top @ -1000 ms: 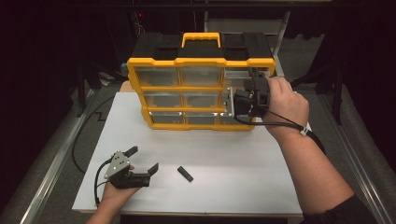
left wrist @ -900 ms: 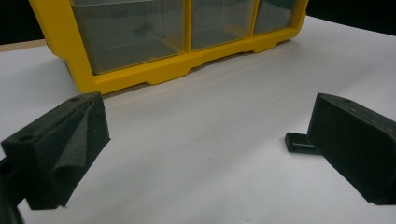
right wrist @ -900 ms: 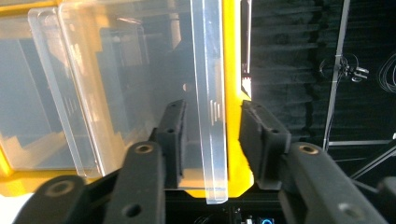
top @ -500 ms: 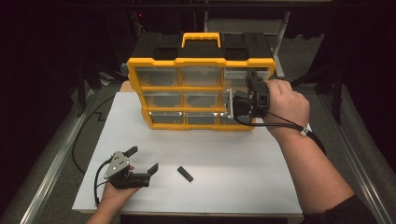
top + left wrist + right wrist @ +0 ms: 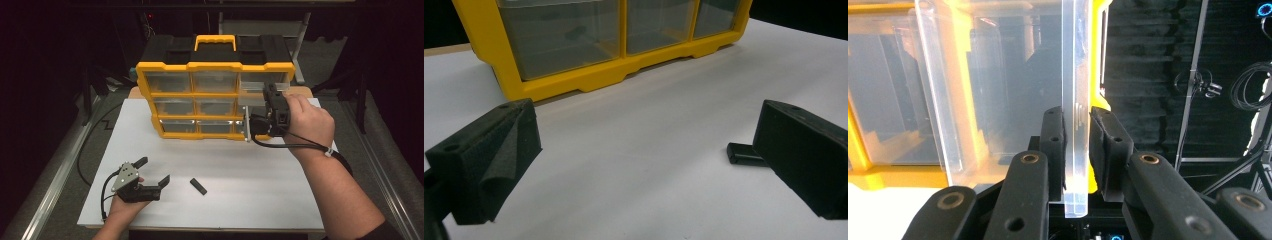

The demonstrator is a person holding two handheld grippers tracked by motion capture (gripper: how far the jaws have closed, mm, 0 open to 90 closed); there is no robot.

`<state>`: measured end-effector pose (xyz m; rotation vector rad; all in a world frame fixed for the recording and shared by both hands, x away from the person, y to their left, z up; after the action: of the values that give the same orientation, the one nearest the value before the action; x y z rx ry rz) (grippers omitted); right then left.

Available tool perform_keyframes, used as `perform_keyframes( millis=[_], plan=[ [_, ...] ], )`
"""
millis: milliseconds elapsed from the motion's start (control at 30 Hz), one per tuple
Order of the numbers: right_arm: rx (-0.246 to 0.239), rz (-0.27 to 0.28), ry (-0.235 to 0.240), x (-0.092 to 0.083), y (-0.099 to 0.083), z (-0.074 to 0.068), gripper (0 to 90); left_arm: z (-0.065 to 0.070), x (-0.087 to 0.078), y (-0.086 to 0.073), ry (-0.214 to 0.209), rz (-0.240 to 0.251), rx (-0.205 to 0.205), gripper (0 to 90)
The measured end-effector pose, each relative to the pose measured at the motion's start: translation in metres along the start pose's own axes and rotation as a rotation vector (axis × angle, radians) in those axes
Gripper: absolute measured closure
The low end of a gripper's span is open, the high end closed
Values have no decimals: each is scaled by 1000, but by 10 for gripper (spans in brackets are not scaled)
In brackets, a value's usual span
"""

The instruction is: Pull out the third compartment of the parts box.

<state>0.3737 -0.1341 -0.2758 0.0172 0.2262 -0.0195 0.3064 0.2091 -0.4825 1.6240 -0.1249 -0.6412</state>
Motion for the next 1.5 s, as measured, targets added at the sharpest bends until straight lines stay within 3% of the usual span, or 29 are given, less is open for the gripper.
perform_keyframes(
  millis=[933,1500],
  plan=[
    [-30,44,-45,-45,0,-12,792,0,-2,0,-4,-1,4,3],
    [-36,44,-51,-50,-3,-20,790,1,-3,0,-3,2,5,3]
  ],
)
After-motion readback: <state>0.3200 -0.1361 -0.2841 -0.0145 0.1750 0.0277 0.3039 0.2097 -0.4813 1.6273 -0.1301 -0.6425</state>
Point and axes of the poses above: each handheld gripper's, and its own axes: x roughly forward along the jaws, y roughly out of its top, z roughly to its right, the point moved 3 cm from there along x, roughly forward along the jaws, and after that the axes turned 12 degrees about y, right-handed, at the moved point
